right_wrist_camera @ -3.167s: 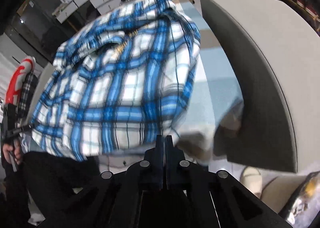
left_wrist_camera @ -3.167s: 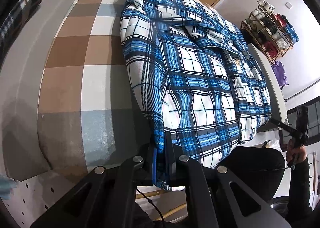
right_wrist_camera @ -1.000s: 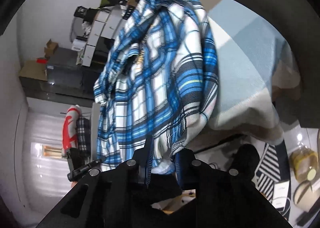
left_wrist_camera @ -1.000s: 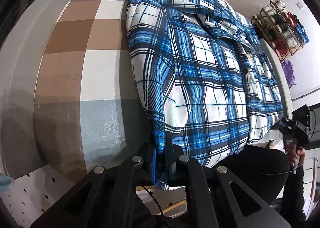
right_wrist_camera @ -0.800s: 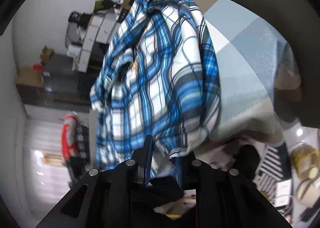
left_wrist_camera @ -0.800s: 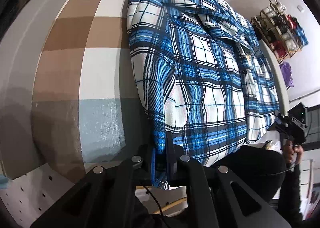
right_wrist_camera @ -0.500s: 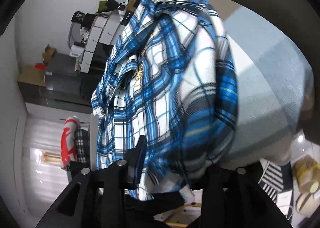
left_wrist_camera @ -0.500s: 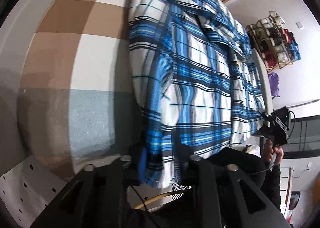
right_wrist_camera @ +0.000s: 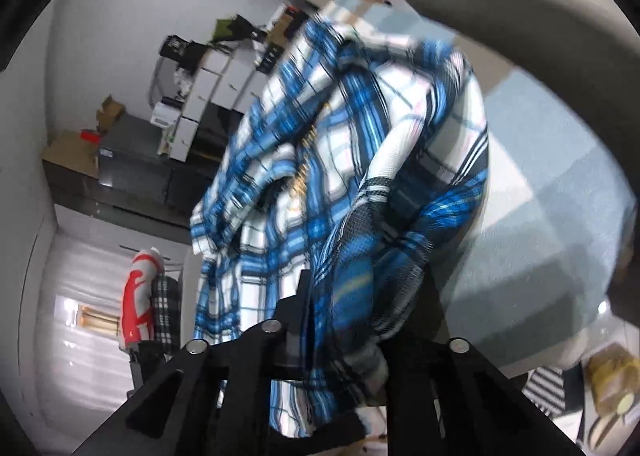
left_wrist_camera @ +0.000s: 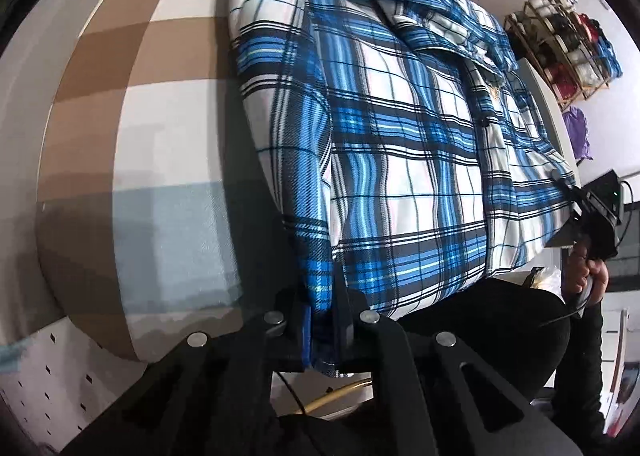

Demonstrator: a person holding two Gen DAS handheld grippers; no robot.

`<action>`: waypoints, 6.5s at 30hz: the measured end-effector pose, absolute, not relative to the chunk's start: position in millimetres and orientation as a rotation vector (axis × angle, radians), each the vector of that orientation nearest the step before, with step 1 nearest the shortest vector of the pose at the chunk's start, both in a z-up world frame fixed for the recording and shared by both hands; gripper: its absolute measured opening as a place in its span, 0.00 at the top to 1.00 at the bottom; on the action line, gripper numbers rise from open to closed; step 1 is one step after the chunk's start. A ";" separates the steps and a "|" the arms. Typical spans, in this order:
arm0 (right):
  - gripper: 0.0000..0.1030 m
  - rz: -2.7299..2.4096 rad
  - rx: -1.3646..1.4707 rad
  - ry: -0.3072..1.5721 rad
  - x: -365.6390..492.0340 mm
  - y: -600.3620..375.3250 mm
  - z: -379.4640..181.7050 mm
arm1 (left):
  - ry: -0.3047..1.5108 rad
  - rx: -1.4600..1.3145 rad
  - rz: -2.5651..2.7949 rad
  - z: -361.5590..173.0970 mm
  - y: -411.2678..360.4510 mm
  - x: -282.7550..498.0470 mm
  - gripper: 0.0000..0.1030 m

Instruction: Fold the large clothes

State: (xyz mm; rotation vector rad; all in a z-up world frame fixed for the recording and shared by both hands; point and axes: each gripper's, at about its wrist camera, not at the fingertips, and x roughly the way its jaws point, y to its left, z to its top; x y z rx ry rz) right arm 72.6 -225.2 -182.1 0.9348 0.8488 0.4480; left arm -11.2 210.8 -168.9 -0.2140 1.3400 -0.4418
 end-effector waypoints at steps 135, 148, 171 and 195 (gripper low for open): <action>0.02 0.465 -0.186 0.763 236.7 -166.4 -66.0 | 1.387 -0.329 -0.148 -99.6 179.9 182.1 0.44; 0.57 0.575 -0.418 0.937 249.9 -98.9 -113.6 | 1.393 -0.361 -0.176 -102.7 188.7 176.4 0.44; 0.90 0.292 0.348 0.895 308.2 -260.1 -76.7 | 1.406 -0.360 -0.175 -108.8 184.8 179.1 0.44; 0.48 0.749 -0.037 1.081 245.6 -121.9 -107.4 | 1.399 -0.386 -0.206 -113.7 191.2 173.8 0.44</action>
